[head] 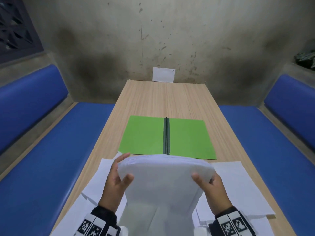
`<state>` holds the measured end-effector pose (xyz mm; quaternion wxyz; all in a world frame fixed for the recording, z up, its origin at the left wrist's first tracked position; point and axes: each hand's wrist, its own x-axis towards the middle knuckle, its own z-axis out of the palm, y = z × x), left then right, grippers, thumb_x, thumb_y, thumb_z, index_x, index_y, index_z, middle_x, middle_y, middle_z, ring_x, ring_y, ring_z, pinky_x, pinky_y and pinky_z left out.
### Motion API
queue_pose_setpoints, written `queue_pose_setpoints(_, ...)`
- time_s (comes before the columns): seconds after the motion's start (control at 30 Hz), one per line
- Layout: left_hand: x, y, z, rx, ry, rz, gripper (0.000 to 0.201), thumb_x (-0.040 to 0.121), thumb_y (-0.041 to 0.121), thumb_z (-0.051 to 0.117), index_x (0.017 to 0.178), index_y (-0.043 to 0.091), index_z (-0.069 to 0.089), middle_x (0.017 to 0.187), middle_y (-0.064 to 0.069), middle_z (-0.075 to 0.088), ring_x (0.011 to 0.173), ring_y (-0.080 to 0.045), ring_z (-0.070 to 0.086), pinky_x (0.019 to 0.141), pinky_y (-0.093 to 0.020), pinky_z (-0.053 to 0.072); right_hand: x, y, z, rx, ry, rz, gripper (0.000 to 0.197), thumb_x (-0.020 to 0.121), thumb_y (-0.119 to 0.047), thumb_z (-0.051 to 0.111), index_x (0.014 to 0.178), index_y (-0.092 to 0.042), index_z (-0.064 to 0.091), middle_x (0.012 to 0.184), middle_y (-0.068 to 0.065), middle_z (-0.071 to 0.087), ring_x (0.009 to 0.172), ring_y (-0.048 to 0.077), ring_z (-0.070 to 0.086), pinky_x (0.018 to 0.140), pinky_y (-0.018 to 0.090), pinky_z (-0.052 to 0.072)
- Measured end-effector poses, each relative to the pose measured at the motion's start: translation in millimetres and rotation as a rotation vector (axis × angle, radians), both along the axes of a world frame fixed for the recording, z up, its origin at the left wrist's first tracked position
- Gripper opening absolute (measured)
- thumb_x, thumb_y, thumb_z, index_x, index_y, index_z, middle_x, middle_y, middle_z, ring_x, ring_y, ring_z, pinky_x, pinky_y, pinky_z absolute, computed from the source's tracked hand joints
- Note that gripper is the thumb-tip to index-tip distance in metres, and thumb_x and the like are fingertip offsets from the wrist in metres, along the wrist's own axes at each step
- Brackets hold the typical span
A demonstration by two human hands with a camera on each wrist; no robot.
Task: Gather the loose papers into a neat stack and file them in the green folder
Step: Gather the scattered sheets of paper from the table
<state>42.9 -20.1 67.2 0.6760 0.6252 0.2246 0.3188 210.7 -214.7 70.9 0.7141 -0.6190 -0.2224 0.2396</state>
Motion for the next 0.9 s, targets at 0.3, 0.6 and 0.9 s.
queue_pose_setpoints(0.3,5.0,-9.7,-10.9,0.165,0.336,-0.16,0.069,0.067,-0.009,0.073,0.07,0.06,0.066,0.074,0.04,0.065,0.072,0.016,0.061,0.061,-0.003,0.046,0.2,4.3,-29.4,-0.309,-0.042,0.201,0.044,0.043,-0.027,0.086,0.083,-0.027,0.067,0.077,-0.016,0.075,0.076,0.001,0.068,0.067,0.021,0.054)
queue_pose_setpoints(0.6,-7.4,-9.5,-26.9,0.117,0.559,-0.258,0.027,0.075,0.008,0.073,0.079,0.031,0.058,0.065,0.009,0.072,0.063,0.012,0.062,0.058,-0.005,0.047,7.6,-6.2,-54.7,-0.406,0.017,0.128,0.045,0.036,-0.038,0.089,0.071,-0.017,0.072,0.075,0.003,0.076,0.076,0.019,0.07,0.065,0.026,0.056)
queue_pose_setpoints(0.9,-2.1,-4.2,-46.1,-0.029,0.518,-0.074,0.044,0.054,0.059,0.065,0.071,0.019,0.061,0.074,-0.005,0.064,0.074,-0.02,0.054,0.071,-0.032,0.044,2.7,-8.2,-60.3,-0.361,0.057,0.064,0.011,0.073,0.003,0.071,0.075,-0.008,0.072,0.065,-0.003,0.075,0.063,0.009,0.068,0.058,0.016,0.053)
